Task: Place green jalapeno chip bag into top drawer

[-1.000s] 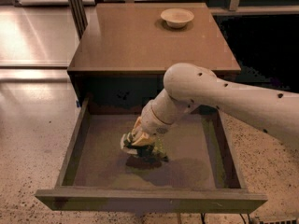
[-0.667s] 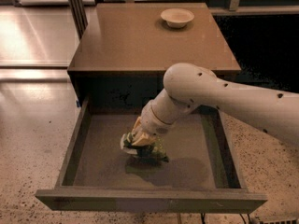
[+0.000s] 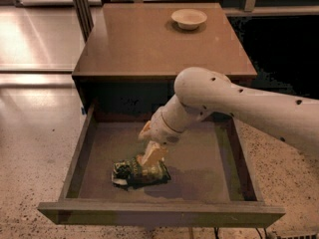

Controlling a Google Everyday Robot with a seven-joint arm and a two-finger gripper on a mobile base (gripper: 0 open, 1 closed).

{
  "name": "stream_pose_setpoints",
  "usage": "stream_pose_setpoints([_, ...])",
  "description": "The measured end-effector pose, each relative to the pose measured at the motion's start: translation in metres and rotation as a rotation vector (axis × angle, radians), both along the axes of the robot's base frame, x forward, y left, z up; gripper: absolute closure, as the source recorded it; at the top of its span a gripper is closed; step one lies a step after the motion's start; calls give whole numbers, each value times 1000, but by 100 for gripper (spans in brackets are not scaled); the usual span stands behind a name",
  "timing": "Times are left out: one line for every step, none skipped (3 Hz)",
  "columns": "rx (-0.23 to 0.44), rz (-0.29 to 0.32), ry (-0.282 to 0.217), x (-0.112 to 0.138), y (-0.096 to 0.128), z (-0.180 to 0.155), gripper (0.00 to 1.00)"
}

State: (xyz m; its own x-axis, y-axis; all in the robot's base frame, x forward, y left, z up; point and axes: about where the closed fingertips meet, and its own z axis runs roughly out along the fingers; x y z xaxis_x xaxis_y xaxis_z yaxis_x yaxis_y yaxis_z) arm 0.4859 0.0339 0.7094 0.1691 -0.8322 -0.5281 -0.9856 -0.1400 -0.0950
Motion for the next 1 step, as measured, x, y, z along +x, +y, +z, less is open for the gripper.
stream_pose_setpoints([0,0,0,0,0,0,0])
